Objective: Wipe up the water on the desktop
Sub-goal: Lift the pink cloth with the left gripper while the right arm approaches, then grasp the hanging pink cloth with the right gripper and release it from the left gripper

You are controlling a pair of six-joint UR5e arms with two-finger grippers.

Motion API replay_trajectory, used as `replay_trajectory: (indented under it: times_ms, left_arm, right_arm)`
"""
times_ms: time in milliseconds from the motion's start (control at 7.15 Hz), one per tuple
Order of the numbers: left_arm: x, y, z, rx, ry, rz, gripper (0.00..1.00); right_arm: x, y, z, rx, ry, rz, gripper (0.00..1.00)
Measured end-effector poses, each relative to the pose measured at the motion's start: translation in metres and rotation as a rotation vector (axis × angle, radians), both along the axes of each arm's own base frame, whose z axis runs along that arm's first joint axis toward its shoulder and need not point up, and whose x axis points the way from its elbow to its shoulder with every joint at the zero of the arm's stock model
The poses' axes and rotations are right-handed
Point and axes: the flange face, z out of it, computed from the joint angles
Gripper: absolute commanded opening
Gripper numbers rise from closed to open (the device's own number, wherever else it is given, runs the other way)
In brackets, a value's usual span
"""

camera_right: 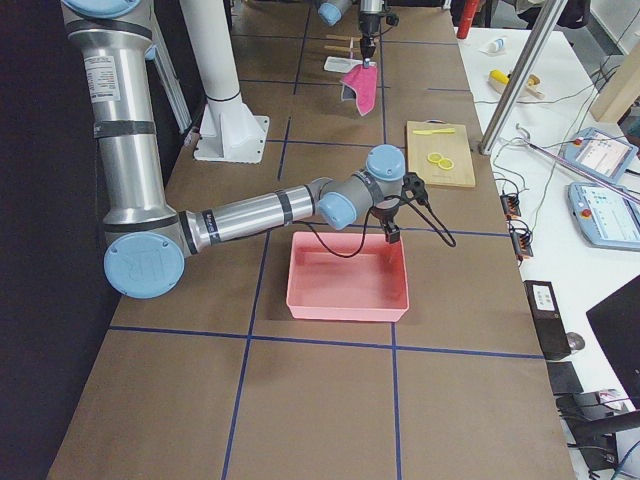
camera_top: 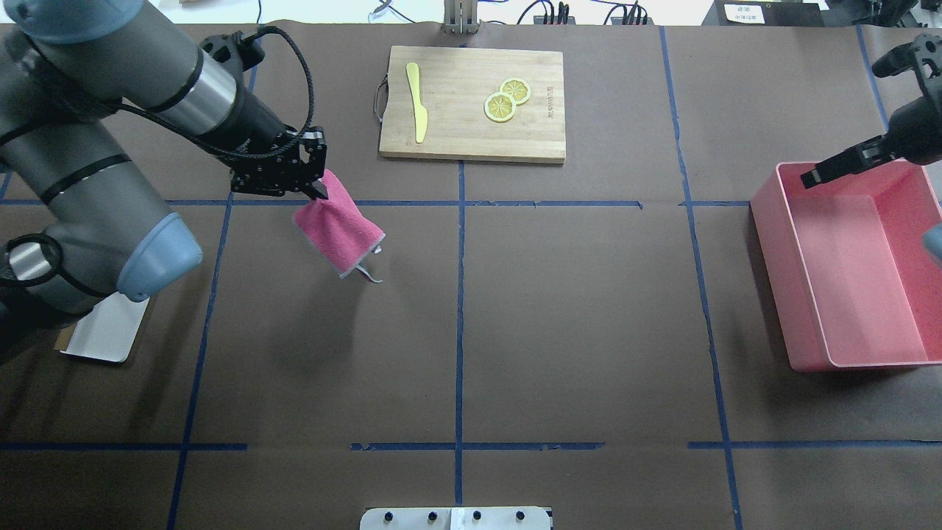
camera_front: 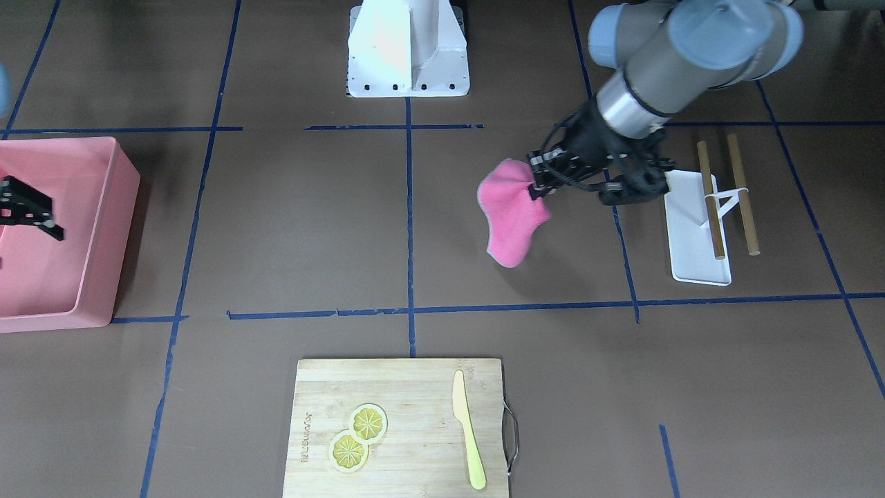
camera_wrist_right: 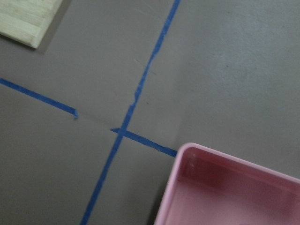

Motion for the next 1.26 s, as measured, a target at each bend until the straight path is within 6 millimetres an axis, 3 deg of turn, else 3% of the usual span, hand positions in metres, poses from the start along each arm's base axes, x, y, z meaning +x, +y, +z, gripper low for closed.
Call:
replay_trajectory:
  times_ms: [420,839,1259]
  left_arm:
    - [0.062,0.005,-0.046,-0.052,-0.004,-0.050,0.01]
    - [0.085,0.003,-0.075,-0.061,0.007,-0.057,0.02]
    - [0.098,0.015,-0.088,-0.088,0.022,-0.051,0.03]
  right_arm:
    - [-0.118,0.067,-0.098,0.108,-0.092,0.099,1.00]
    - [-0.215,0.119,-0.185,0.194,-0.201,0.126,1.00]
    - [-0.280,0.167,-0.224,0.300,-0.227,0.182,1.00]
